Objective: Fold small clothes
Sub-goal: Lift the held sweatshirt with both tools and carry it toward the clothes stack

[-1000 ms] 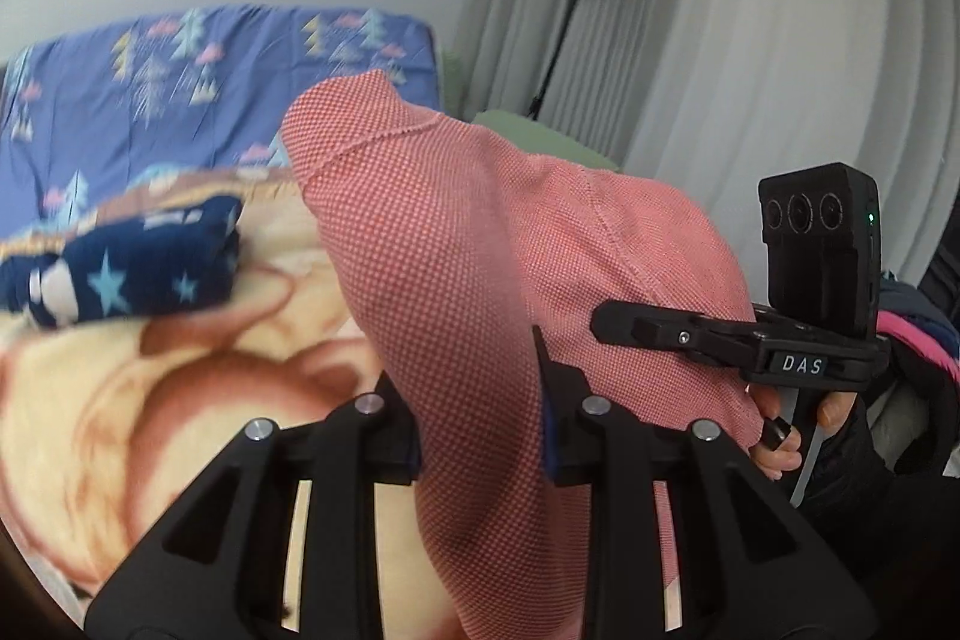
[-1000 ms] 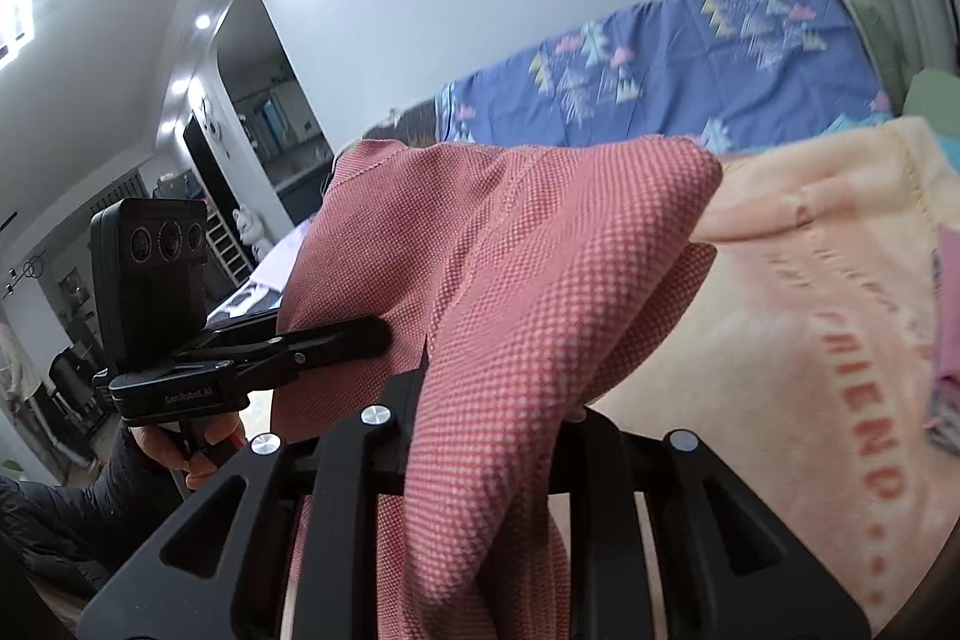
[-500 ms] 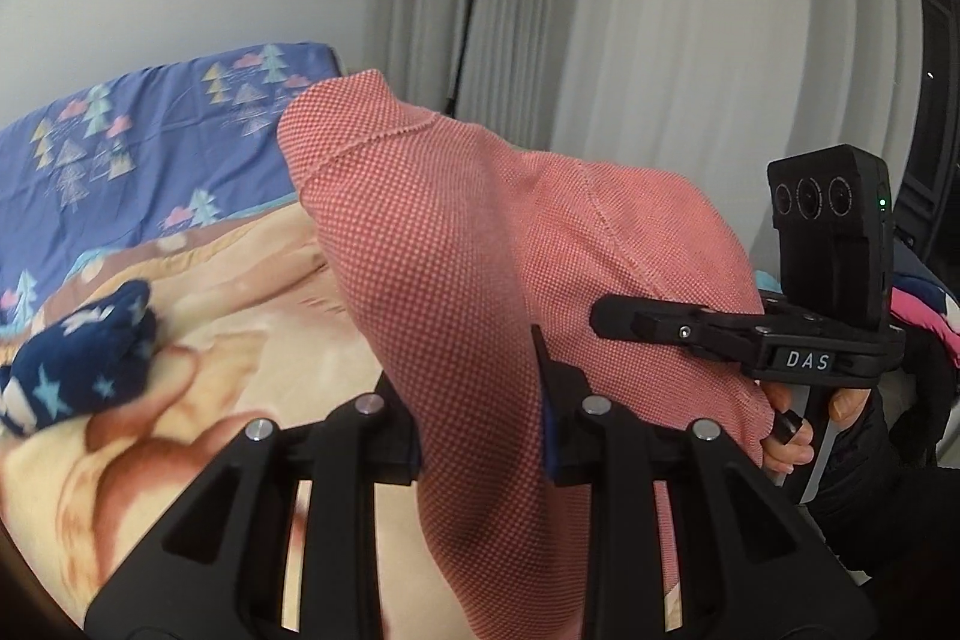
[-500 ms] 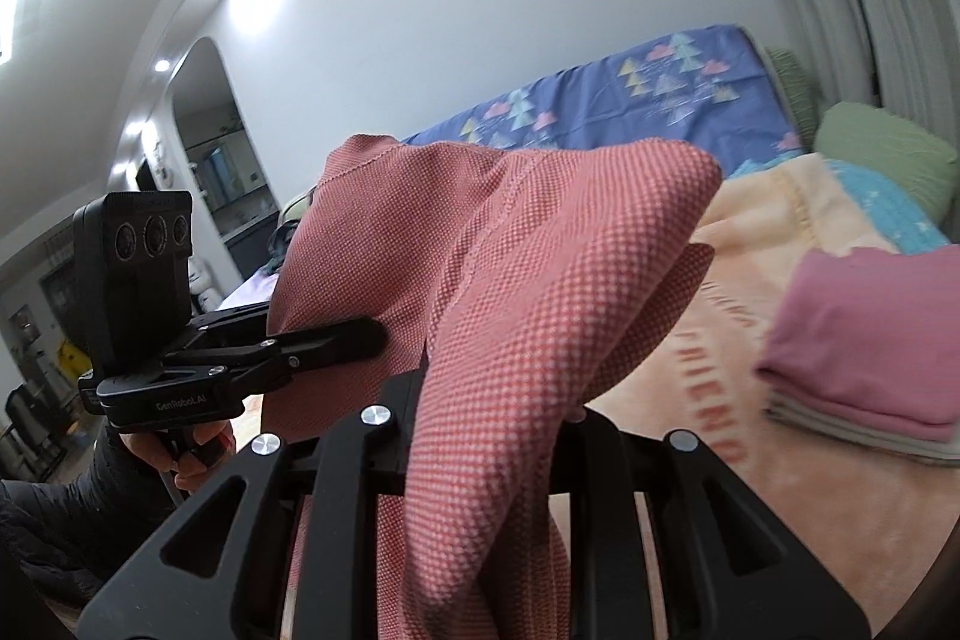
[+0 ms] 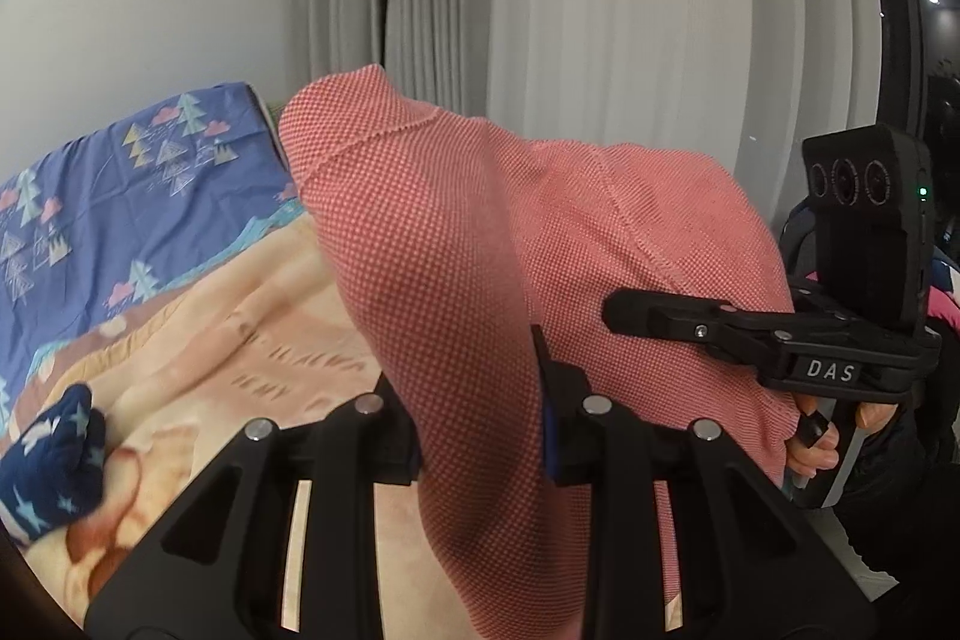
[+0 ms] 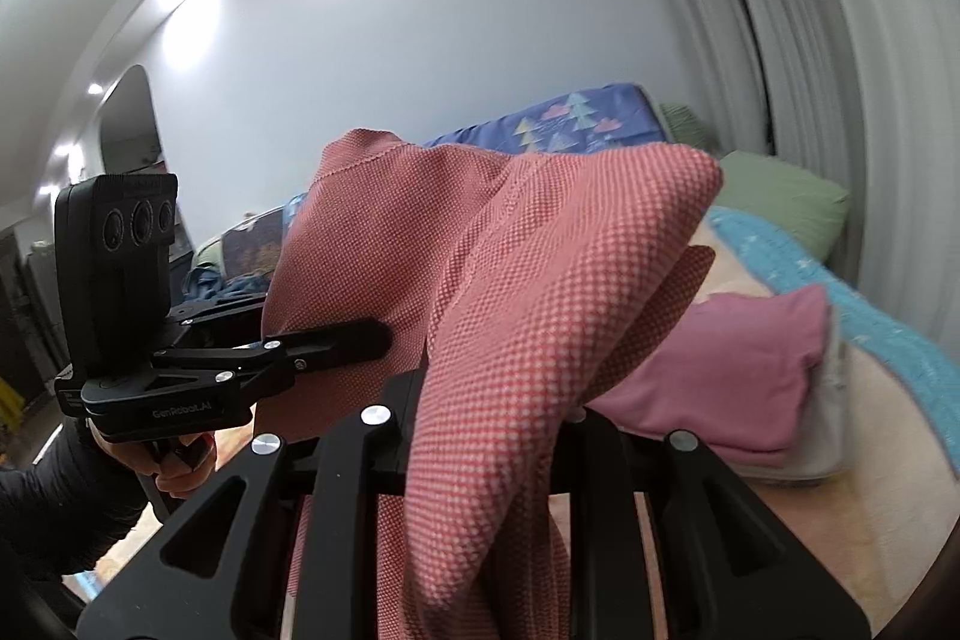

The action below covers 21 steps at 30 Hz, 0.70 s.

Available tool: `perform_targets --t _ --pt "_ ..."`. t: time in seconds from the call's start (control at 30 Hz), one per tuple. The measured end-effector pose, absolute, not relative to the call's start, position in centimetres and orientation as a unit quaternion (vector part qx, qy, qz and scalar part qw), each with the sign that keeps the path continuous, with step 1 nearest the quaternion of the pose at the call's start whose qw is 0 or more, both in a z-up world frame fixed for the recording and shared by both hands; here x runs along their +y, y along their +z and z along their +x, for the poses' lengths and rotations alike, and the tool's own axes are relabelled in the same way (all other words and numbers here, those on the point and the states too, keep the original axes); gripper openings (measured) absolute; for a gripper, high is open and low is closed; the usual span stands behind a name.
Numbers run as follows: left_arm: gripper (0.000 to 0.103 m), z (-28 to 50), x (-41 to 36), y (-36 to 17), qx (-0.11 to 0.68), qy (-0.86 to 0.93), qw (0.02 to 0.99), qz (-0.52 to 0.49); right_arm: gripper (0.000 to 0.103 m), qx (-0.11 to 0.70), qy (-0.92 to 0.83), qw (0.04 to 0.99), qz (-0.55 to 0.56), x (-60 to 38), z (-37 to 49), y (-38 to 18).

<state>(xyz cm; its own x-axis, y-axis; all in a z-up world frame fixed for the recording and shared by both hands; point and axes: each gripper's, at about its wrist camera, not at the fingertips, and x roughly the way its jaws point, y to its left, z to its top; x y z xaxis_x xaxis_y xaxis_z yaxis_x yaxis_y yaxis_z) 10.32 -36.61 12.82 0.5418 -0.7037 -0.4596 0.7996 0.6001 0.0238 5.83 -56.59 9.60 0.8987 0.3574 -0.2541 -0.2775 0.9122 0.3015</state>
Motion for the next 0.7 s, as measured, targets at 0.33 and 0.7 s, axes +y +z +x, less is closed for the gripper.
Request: perform_targets --t 0.33,0.7 --pt "0.028 13.0 -41.9 14.6 0.184 -0.436 0.869 0.146 0.021 0.138 0.125 0.975 0.123 -60.3 7.8 10.9" --pt "0.029 19.4 -48.0 16.9 0.17 -0.427 0.875 0.153 0.021 0.138 0.076 0.981 0.111 -64.8 12.7 13.6"
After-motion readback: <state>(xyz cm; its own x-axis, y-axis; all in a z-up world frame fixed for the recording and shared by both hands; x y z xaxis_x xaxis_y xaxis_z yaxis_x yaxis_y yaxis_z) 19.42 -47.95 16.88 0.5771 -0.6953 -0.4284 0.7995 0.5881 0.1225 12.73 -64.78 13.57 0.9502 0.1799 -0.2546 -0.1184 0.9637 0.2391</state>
